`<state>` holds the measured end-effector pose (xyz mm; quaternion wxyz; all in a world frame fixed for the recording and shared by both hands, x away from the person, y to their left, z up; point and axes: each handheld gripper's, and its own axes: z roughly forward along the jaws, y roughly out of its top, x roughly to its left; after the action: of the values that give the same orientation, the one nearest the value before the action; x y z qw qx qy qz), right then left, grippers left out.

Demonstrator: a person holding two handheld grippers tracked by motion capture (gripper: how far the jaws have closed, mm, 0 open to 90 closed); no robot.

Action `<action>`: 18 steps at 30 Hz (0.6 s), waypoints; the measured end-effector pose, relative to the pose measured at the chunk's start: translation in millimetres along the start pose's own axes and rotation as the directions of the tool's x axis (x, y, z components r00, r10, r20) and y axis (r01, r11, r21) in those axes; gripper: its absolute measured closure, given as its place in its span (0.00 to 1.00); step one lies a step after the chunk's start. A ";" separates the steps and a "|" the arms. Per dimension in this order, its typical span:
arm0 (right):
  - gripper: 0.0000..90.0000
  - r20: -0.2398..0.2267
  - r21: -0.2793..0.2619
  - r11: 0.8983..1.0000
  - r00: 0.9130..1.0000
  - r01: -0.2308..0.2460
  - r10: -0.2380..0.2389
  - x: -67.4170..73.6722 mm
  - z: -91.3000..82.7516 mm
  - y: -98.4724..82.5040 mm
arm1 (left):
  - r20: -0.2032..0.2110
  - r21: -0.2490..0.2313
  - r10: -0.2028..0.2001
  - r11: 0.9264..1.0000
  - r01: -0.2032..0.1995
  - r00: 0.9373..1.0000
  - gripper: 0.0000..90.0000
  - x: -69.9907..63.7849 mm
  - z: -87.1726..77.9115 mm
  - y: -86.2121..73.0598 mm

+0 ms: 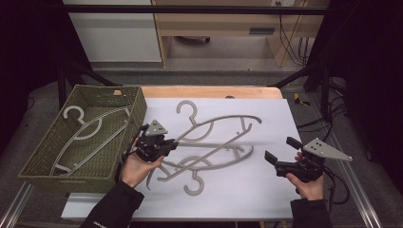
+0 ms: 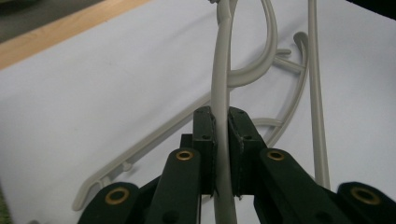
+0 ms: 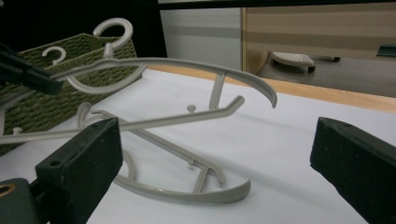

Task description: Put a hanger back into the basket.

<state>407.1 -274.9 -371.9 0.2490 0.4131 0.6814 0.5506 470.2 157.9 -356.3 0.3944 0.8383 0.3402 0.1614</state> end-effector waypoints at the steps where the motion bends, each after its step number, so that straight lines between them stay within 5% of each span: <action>1: 0.03 -0.001 -0.001 1.000 1.000 -0.002 0.002 0.0 -0.2 0.1 | -0.005 -0.007 -0.001 1.000 0.001 1.000 0.92 1.2 -3.9 1.6; 18: 0.03 0.001 0.003 1.000 1.000 -0.001 0.001 -0.5 0.7 -0.7 | -0.068 -0.082 0.001 0.997 -0.006 0.998 0.92 30.6 -62.0 14.1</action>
<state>407.7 -275.0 -372.8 0.2484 0.4143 0.6819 0.5492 464.9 207.1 -305.9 0.4165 0.8159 0.3450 0.2044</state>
